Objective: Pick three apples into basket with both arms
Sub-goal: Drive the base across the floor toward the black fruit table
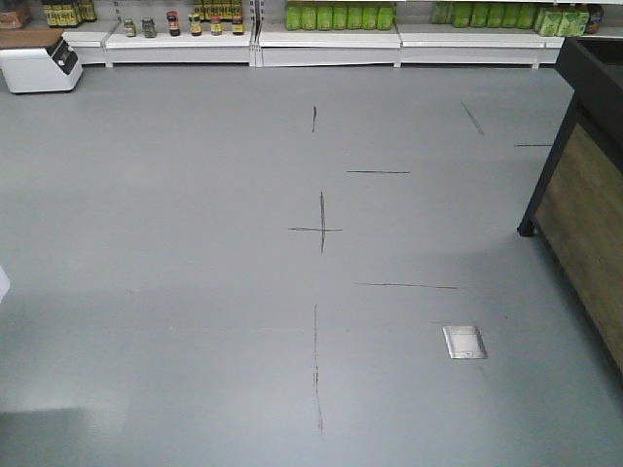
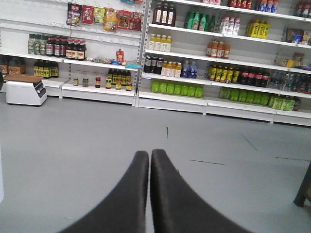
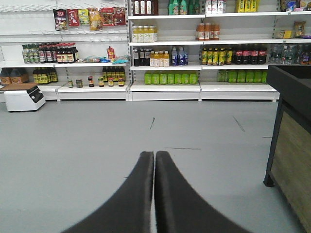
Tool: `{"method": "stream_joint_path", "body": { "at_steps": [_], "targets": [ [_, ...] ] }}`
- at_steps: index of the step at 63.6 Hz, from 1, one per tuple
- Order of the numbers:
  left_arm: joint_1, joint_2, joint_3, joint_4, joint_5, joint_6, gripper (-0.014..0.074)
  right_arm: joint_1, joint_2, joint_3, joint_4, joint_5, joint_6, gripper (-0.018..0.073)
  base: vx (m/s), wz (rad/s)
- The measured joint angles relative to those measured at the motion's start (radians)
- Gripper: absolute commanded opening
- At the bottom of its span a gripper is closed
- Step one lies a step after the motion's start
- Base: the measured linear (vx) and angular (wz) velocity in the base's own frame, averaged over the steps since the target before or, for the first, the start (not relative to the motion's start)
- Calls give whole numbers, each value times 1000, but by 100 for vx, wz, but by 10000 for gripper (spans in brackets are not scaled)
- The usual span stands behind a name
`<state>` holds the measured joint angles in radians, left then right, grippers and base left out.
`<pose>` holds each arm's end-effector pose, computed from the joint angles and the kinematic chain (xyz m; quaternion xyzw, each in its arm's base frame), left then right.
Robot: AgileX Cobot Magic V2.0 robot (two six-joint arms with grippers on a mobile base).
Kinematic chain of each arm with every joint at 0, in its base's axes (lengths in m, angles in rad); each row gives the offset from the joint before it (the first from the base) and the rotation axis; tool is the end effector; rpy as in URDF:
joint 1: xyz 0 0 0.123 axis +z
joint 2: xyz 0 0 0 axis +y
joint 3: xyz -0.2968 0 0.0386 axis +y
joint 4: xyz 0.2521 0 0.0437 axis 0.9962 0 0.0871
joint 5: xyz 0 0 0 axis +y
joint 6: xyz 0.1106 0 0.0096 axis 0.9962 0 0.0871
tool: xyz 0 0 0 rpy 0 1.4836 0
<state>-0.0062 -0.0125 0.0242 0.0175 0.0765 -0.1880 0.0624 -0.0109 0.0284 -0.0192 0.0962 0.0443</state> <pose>0.0663 -0.0003 0.1985 -0.0585 0.7050 -0.0619 0.7040 0.0665 0.0039 0.1946 -0.0127 0.7163 0.0299 0.6970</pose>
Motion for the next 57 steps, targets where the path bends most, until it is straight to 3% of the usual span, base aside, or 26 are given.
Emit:
{"method": "stream_joint_path", "body": {
  "at_steps": [57],
  "targets": [
    [0,0,0,0,0,0,-6,0,0,0,0,0,0,-9,19,-2]
  ]
}}
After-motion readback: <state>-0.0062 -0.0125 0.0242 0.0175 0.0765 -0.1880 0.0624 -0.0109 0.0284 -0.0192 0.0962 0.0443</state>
